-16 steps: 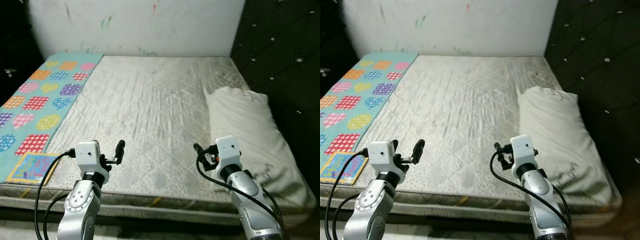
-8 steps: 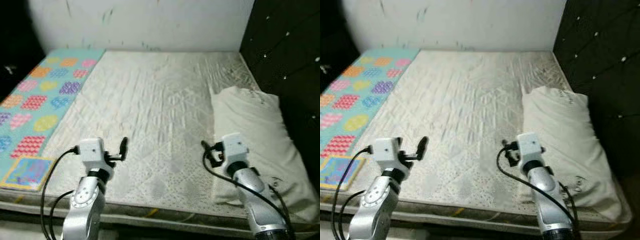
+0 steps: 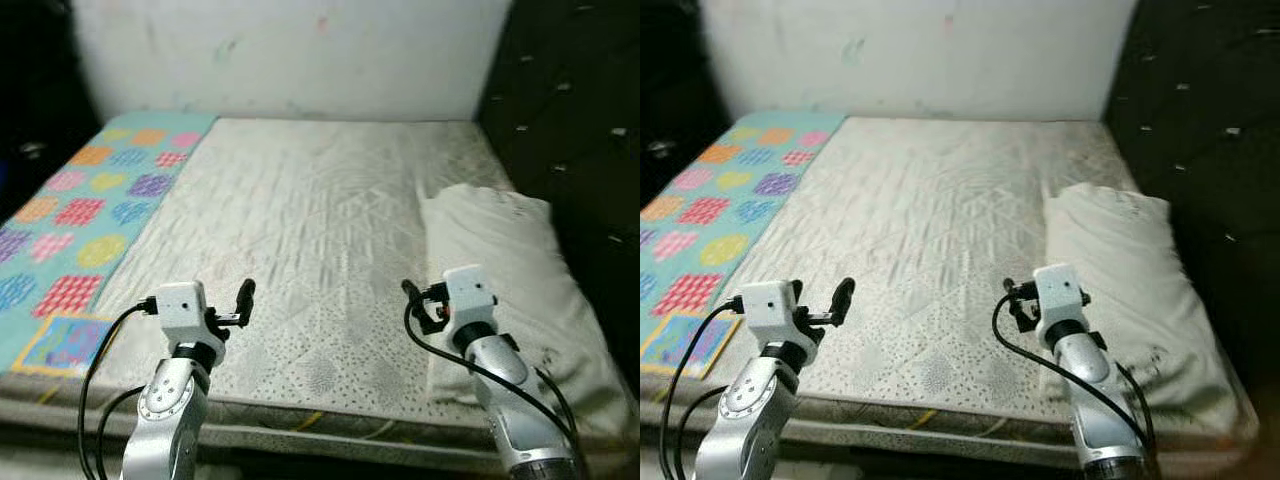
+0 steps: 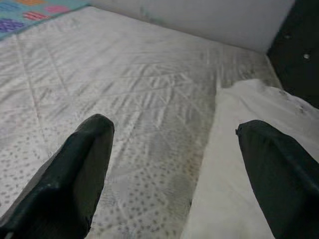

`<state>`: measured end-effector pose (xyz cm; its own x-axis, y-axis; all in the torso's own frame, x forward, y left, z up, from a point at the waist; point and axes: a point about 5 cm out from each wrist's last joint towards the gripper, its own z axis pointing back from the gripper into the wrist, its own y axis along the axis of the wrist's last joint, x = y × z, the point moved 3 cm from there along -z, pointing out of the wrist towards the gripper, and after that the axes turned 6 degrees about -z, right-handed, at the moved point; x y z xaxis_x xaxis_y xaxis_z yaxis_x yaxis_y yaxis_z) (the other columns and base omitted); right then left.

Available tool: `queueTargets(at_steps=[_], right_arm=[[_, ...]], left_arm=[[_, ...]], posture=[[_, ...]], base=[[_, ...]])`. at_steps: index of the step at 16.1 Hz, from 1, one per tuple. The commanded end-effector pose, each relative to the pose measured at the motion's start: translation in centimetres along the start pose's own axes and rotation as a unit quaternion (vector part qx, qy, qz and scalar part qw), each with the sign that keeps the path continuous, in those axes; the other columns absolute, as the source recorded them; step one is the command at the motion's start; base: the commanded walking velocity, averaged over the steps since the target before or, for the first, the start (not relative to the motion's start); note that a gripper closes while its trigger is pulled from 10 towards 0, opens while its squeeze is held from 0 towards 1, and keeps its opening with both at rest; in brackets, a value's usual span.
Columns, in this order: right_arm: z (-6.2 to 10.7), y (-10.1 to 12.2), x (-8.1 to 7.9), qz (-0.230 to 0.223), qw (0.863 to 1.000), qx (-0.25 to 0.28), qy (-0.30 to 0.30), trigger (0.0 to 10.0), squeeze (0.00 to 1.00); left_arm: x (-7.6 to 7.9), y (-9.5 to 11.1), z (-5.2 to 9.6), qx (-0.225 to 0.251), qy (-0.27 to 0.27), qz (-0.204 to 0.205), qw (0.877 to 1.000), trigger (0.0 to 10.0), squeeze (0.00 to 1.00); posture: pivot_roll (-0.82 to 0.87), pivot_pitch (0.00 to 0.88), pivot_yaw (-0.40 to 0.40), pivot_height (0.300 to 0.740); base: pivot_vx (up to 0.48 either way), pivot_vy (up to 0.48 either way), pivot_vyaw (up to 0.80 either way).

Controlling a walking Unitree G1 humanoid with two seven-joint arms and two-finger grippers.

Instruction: Clean up the room

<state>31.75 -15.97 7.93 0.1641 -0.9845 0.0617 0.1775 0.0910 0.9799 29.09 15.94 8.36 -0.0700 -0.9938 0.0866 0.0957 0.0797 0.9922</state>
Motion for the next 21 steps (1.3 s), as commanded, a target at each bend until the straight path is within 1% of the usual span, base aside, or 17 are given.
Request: queueTargets(at_steps=[1,5,6,8,13,21], right_arm=[[-0.26,0.17,-0.75,-0.005,1.000,0.004,0.011,10.0,0.00],[-0.35,0.19,-0.78,0.001,1.000,0.004,0.015,10.0,0.00],[-0.45,0.37,-0.85,0.015,1.000,0.009,0.020,10.0,0.00],[-0.50,0.43,-0.95,0.020,0.999,0.011,0.023,10.0,0.00],[-0.65,0.34,-0.95,0.021,0.999,0.011,0.022,10.0,0.00],[-0.83,0.33,-1.10,0.026,0.999,0.012,0.025,10.0,0.00]], left_arm=[[-0.77,0.05,-0.05,-0.004,0.009,-0.005,1.000,10.0,0.00],[-0.81,0.00,-0.01,-0.004,0.011,-0.002,1.000,10.0,0.00],[-0.84,-0.01,0.01,-0.004,0.011,0.000,1.000,10.0,0.00],[-0.93,-0.09,0.06,-0.005,0.011,0.000,1.000,10.0,0.00],[-0.49,0.47,0.29,0.014,-0.010,0.005,1.000,10.0,0.00],[-0.36,0.61,0.15,0.018,-0.017,0.004,1.000,10.0,0.00]], posture=[[-0.18,0.000,0.039,0.740],[-0.18,0.000,0.037,0.740],[-0.18,0.000,0.037,0.740],[-0.18,0.000,0.037,0.740],[-0.18,0.000,0.037,0.740],[-0.18,0.000,0.041,0.740]], base=[[0.000,0.480,0.00],[0.000,0.480,0.00],[0.000,0.480,0.00],[0.000,0.373,0.00],[0.050,0.000,0.00],[0.399,0.000,0.00]])
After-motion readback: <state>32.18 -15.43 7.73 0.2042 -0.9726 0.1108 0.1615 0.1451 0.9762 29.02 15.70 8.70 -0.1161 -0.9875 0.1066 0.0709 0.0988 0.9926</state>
